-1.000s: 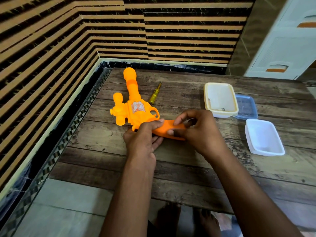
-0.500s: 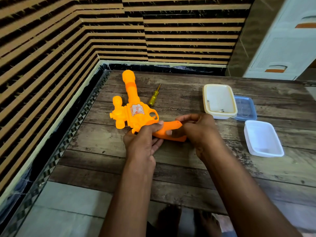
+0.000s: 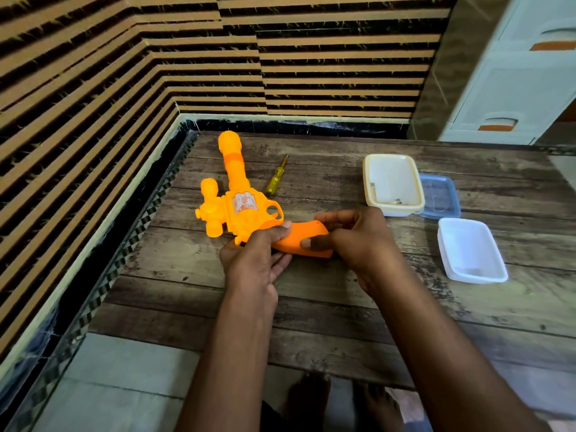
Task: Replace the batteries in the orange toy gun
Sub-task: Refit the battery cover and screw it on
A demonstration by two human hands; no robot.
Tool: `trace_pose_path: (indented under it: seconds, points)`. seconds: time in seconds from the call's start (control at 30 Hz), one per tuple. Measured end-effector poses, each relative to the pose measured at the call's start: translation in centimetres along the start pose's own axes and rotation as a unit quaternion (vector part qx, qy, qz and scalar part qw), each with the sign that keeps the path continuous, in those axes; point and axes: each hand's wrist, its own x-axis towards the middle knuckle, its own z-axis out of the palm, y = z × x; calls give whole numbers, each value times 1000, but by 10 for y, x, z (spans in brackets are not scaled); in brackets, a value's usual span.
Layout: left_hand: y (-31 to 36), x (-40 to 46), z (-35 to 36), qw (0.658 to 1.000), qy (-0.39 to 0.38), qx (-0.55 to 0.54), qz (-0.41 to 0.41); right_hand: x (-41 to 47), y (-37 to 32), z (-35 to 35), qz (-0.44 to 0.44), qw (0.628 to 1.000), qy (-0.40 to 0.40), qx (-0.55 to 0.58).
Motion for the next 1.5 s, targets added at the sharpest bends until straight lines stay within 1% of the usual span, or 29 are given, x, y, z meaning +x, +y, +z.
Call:
trace_pose_path:
  seconds: [0.13, 0.27, 0.43, 0.57, 0.63, 0.7, 0.8, 0.87, 0.93, 1.0, 1.13, 1.23, 1.33, 1.37, 1.4, 1.43, 1.5]
  points:
    - [0, -2, 0, 1000, -2, 7, 1, -1, 1, -2, -28, 999, 3, -34]
    - [-1, -7, 0, 1000, 2, 5, 1, -5, 4, -2, -26, 1000, -8, -3]
    - [0, -16, -3, 1000, -4, 9, 4, -6, 4, -2, -27, 1000, -2, -11]
    - [-2, -19, -8, 999, -16, 11, 32, -7, 8, -3, -32, 999, -13, -10]
    - [-2, -18, -12, 998, -20, 14, 58, -7, 7, -2, -52, 998, -27, 9]
    - [-2, -17, -18, 997, -23, 14, 68, -1, 4, 1, -93, 995, -21, 9]
    - [2, -11, -26, 998, -37, -4, 51, 16, -3, 8, -170, 983, 4, -74]
    - [4, -5, -30, 998, -46, -13, 46, 33, -10, 15, -219, 960, -11, -175]
    - [5, 0, -32, 997, -53, -25, 41, 51, -18, 24, -264, 914, -50, -306]
    - [7, 4, -32, 996, -66, -39, 39, 67, -31, 36, -288, 870, -77, -394]
    - [10, 11, -32, 996, -67, -40, 38, 97, -44, 58, -308, 793, -114, -513]
    - [9, 14, -34, 996, -72, -42, 37, 110, -47, 62, -313, 754, -121, -565]
    - [8, 15, -34, 996, -75, -35, 40, 115, -47, 59, -317, 749, -149, -562]
    - [7, 14, -33, 996, -75, -35, 40, 114, -43, 57, -320, 770, -155, -530]
    - [7, 14, -32, 996, -76, -34, 39, 112, -39, 54, -323, 790, -144, -501]
    - [7, 13, -32, 996, -76, -36, 38, 109, -38, 49, -336, 800, -112, -484]
    - [7, 11, -32, 995, -79, -45, 34, 98, -35, 41, -368, 830, -71, -413]
